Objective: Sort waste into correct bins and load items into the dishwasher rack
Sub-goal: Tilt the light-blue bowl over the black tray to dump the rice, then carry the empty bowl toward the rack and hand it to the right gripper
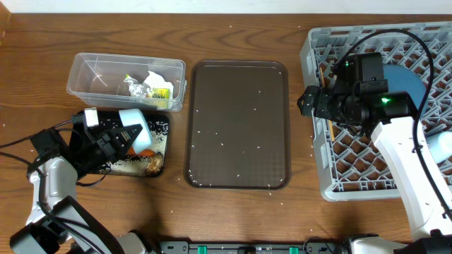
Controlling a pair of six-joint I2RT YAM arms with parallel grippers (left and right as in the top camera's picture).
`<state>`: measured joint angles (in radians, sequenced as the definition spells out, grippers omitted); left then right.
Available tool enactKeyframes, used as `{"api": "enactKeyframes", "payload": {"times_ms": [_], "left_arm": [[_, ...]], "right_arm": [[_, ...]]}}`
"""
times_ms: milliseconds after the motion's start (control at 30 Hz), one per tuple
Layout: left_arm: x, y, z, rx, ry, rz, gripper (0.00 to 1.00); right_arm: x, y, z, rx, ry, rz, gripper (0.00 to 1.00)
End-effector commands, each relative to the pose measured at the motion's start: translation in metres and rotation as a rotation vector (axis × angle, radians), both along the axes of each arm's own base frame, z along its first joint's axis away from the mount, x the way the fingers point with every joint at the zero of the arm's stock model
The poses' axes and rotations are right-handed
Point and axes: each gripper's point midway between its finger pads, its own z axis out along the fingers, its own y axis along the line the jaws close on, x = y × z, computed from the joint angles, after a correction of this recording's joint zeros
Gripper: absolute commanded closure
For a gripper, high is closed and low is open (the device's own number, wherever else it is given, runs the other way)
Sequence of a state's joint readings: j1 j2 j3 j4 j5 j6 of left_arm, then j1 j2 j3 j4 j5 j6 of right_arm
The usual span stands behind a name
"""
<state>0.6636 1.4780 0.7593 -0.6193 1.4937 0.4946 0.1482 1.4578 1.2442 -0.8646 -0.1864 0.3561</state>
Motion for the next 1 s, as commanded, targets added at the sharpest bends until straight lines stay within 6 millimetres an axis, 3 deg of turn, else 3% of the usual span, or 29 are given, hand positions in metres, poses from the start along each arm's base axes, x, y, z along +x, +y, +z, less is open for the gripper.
{"api": "enactKeyframes", "payload": {"times_ms": [0, 67, 100, 200, 233, 267, 300, 367, 467, 600, 700, 833, 967], "left_arm": [[0.000, -0.003, 0.003, 0.010, -0.024, -0.011, 0.94], [-0.001, -0.005, 0.015, -0.130, 0.041, -0.009, 0.94], [-0.001, -0.006, 0.015, -0.117, 0.033, -0.014, 0.94], [0.000, 0.001, -0.022, 0.115, 0.098, 0.009, 0.94], [0.000, 0.000, -0.015, 0.032, 0.135, 0.020, 0.94], [-0.001, -0.005, 0.007, -0.099, 0.091, 0.000, 0.94], [-0.001, -0.007, 0.017, -0.126, 0.034, -0.018, 0.94], [0.003, -0.005, 0.003, 0.006, 0.012, -0.015, 0.94], [0.001, -0.010, 0.005, -0.048, 0.062, -0.021, 0.94], [-0.002, -0.038, 0.008, -0.019, 0.051, -0.114, 0.94], [-0.009, -0.071, 0.008, 0.087, 0.040, -0.216, 0.94], [-0.022, -0.113, 0.002, 0.337, 0.038, -0.324, 0.94], [-0.026, -0.136, -0.015, 0.625, 0.063, -0.314, 0.94]], "right_arm": [[-0.001, 0.002, -0.002, -0.004, 0.007, 0.002, 0.05], [-0.001, 0.002, -0.002, -0.004, 0.006, 0.002, 0.04], [-0.001, 0.002, -0.002, -0.004, 0.007, 0.002, 0.05], [-0.001, 0.003, -0.002, -0.003, 0.004, 0.002, 0.05], [0.000, 0.003, -0.002, -0.003, 0.003, 0.002, 0.05], [-0.001, 0.002, -0.002, -0.004, 0.006, 0.002, 0.04], [-0.002, 0.002, -0.003, -0.005, 0.009, 0.002, 0.05], [-0.001, 0.002, -0.002, -0.004, 0.006, 0.002, 0.05], [0.001, 0.003, -0.001, -0.002, -0.004, 0.002, 0.04], [0.002, 0.003, -0.001, -0.001, -0.006, 0.002, 0.05], [0.002, 0.003, -0.001, -0.001, -0.006, 0.002, 0.05], [0.001, 0.003, -0.001, -0.002, -0.005, 0.002, 0.04], [0.002, 0.003, -0.001, -0.002, -0.008, 0.002, 0.04]]}}
